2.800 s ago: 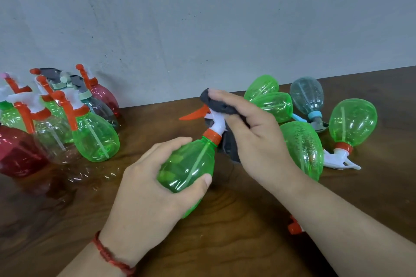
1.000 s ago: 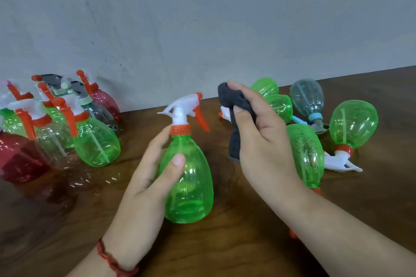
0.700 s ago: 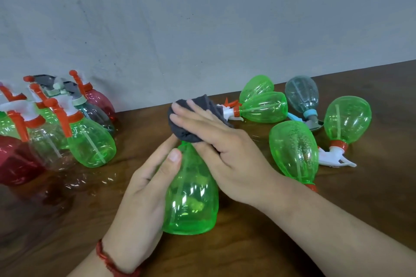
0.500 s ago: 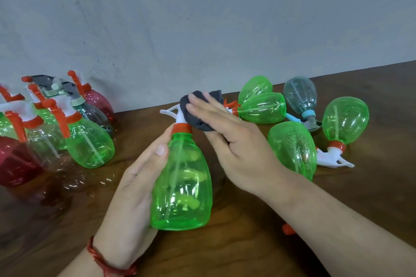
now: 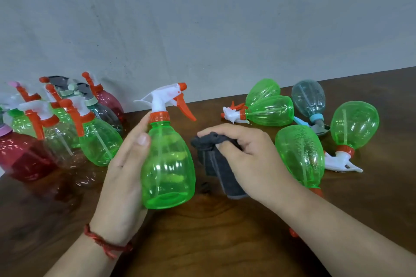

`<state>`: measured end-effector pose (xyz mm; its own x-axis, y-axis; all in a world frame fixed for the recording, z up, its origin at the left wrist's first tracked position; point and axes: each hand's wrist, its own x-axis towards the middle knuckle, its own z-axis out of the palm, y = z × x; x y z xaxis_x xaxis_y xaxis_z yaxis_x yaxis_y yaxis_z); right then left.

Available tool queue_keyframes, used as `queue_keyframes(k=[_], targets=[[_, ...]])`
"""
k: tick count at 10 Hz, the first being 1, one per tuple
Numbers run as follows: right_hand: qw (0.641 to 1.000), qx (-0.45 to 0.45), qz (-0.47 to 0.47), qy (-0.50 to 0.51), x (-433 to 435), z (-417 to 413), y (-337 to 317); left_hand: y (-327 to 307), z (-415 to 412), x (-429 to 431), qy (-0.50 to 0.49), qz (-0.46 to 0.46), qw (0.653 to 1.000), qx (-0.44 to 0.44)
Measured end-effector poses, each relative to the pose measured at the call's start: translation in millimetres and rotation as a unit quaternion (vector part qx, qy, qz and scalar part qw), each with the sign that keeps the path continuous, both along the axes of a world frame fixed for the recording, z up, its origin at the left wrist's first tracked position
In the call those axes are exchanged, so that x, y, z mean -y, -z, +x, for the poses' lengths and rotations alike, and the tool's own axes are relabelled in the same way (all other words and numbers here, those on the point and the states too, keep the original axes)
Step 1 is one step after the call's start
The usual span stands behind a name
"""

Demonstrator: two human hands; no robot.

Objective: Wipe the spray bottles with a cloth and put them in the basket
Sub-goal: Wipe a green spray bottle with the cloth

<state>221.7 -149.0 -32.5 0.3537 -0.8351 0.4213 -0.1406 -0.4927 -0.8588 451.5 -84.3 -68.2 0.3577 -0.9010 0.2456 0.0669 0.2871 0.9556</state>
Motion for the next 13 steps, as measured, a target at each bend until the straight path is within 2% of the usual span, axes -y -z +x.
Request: queue_keyframes(k=[1, 2, 4, 5, 6, 7, 8, 9, 10, 12, 13], targets=[[0.978, 0.086, 0.170, -0.083, -3.5, 5.5, -0.1, -19.7, -20.7, -10.3, 0.020, -0.011, 0.999, 0.039], [0.956, 0.124, 0.236, -0.123, -6.5, 11.6, 4.1, -21.2, -26.3, -11.0, 0.031, -0.016, 0.998, 0.061], [0.961, 0.113, 0.218, -0.128, -8.9, 16.0, 10.7, -17.3, -5.5, -3.6, -0.056, -0.027, 0.968, 0.245], [0.972, 0.082, 0.186, -0.118, -13.6, 19.4, 10.1, -15.4, 1.9, -3.3, -0.025, -0.008, 0.962, 0.272], [0.989, 0.030, 0.126, -0.070, -17.7, 21.7, 7.6, -16.7, 15.4, -4.3, 0.045, 0.024, 0.970, 0.239], [0.992, -0.006, 0.108, -0.057, -19.2, 24.7, 10.6, -22.0, 27.1, -6.0, 0.061, 0.051, 0.966, 0.246], [0.990, -0.040, 0.119, -0.063, -24.4, 33.1, 17.9, -25.9, 40.1, -12.0, 0.056, 0.072, 0.949, 0.302], [0.986, -0.048, 0.137, -0.076, -25.8, 43.8, 11.4, -27.8, 42.8, -11.7, -0.001, 0.106, 0.919, 0.379], [0.981, -0.088, 0.143, -0.097, -25.3, 54.2, 2.8, -29.4, 44.9, -11.7, -0.049, 0.109, 0.903, 0.414], [0.971, -0.163, 0.137, -0.111, -36.0, 97.7, -8.1, -40.3, 73.5, -39.8, -0.100, 0.158, 0.906, 0.381], [0.965, -0.186, 0.119, -0.140, -47.8, 136.2, -12.1, -35.6, 103.4, -64.0, -0.114, 0.154, 0.929, 0.317]])
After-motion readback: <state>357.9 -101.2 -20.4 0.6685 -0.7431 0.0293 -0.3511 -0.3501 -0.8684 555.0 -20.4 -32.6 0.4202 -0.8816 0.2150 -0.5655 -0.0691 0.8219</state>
